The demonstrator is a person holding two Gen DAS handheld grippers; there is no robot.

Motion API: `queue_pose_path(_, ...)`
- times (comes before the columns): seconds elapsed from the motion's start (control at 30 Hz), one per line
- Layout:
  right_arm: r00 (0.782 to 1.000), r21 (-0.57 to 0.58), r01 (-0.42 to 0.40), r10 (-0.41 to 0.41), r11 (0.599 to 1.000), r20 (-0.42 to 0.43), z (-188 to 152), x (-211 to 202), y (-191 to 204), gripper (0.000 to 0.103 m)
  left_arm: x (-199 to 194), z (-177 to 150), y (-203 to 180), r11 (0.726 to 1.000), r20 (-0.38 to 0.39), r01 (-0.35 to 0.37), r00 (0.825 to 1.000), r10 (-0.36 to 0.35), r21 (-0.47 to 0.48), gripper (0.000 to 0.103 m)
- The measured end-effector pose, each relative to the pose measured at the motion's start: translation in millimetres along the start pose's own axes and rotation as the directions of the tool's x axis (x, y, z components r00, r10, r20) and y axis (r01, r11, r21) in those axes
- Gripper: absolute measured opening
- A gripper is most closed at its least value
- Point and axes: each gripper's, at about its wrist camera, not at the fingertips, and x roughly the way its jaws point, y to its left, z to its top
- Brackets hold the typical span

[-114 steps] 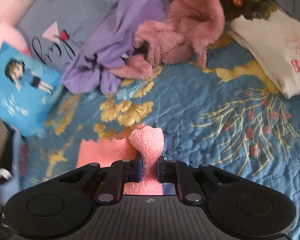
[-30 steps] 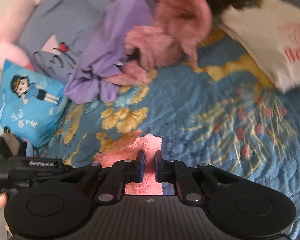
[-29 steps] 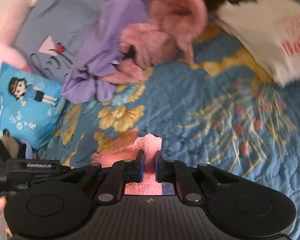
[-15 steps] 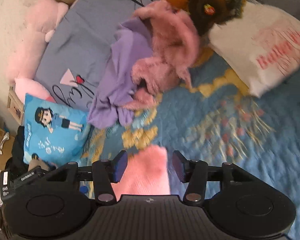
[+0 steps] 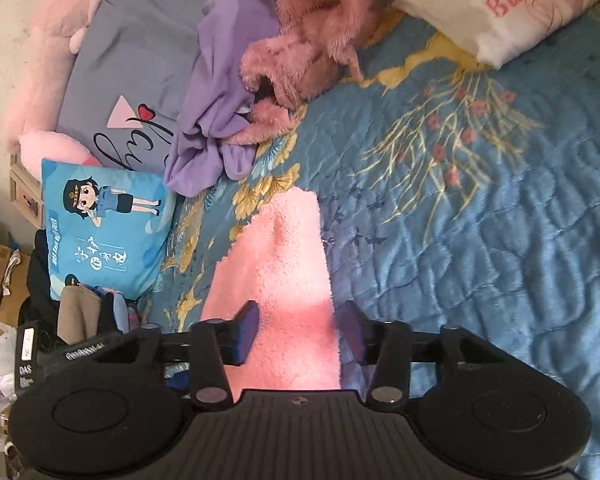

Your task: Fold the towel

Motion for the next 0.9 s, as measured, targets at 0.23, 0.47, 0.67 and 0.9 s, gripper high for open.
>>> queue_pose_path(0.23, 0.996, -0.071, 0.092, -0.09, 0.993, 0.019, -5, 0, 12, 0.008, 11, -1, 6, 0.999, -0.024, -0.018, 1.0, 0.017, -0.035, 0.015)
queue_pose_path(0.47, 0.988, -0.038, 0.152, -0.151, 0.988, 0.013, -5, 6, 0, 0.007, 22, -1, 11, 0.997, -0.043, -0.032, 0.999, 0.029, -0.067, 0.015)
queue_pose_path(0.67, 0.993, -0.032, 0.117, -0.117, 0.993, 0.004, -3, 1, 1, 0.015, 18, -2, 7, 0.998, -0.03, -0.05, 0.998, 0.049, -0.028, 0.017)
queue_pose_path(0.9, 0.996, 0.001, 0.029, -0.029, 1.0, 0.09, -8, -45, 3, 0.049, -15, -15, 1, 1.0, 0.049, 0.011, 0.999, -0.01, -0.01, 0.062)
